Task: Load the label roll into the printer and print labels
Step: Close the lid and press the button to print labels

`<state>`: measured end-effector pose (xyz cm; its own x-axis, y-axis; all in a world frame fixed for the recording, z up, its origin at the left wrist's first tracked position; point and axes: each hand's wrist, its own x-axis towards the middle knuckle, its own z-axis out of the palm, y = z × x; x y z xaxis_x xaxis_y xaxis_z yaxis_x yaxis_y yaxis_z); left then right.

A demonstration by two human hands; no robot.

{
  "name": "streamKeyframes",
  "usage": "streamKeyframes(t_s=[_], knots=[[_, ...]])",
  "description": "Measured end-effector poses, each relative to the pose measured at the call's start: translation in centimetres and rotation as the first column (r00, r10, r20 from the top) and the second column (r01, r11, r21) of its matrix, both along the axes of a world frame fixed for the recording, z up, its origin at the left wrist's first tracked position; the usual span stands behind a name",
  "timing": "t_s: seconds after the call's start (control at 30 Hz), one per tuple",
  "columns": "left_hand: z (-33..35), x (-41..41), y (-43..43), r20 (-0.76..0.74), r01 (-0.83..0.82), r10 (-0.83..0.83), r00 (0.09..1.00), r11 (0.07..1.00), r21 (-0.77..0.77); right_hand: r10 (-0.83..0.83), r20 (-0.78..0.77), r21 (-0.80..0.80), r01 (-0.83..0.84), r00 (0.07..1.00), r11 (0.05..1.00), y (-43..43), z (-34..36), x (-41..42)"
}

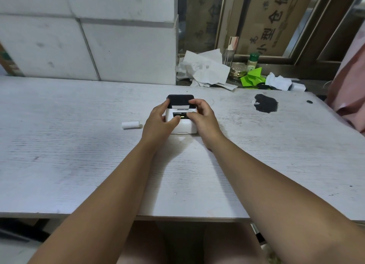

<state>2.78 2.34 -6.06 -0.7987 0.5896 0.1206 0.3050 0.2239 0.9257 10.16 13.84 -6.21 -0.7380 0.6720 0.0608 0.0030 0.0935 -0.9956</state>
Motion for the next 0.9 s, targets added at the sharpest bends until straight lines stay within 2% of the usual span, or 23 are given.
streamKeyframes(t_s=[0.9], knots=[[0.11, 0.06, 0.02, -0.003, -0.019, 0.019, 1.000, 1.000, -0.004, -0.028, -0.008, -0.006, 0.028, 1.000, 1.000, -0.07, 0.05, -0.08]])
